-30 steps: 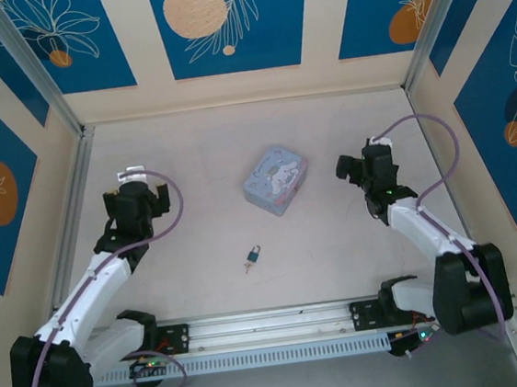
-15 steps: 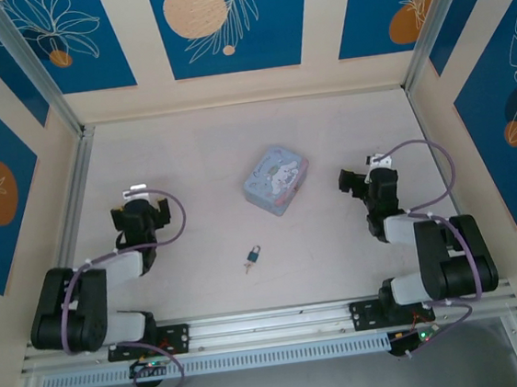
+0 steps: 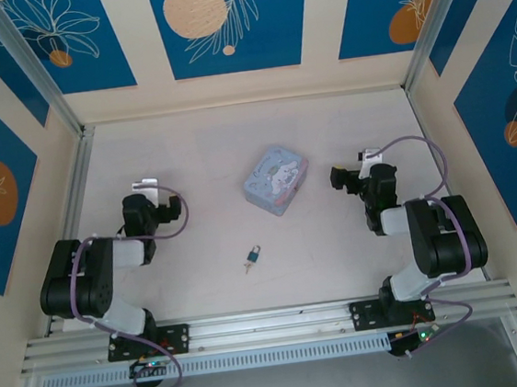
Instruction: Unlock a padlock with a key
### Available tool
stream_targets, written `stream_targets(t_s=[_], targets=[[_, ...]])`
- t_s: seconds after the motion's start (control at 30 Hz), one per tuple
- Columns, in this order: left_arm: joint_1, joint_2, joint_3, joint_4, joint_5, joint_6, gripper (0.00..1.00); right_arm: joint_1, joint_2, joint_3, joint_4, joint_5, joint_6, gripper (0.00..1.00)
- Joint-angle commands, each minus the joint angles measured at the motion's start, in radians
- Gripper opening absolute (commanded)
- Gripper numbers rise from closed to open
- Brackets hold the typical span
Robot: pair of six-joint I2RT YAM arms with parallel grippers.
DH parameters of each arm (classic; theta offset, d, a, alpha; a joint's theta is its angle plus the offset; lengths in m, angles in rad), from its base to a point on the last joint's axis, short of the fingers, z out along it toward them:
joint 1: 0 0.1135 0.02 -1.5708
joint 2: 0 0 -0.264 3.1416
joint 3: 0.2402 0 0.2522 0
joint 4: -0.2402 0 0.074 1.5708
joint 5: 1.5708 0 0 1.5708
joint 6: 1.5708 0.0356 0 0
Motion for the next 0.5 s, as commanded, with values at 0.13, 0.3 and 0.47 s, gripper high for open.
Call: stream_targets(t_s=[0.13,0.3,0.47], targets=[[0.015,0.000,0.009,0.030,0.047,0.013,1.00,0.019,-0.005,0.007,0.020,0.012,-0.043,0.99],[0.014,0.001,0.010,0.026,0.047,0.014,1.00,0.000,-0.002,0.018,-0.003,-0.024,-0.034,0.99],[0.014,-0.005,0.002,0.038,0.046,0.015,1.00,0.007,-0.006,0.006,0.014,-0.014,-0.039,0.99]])
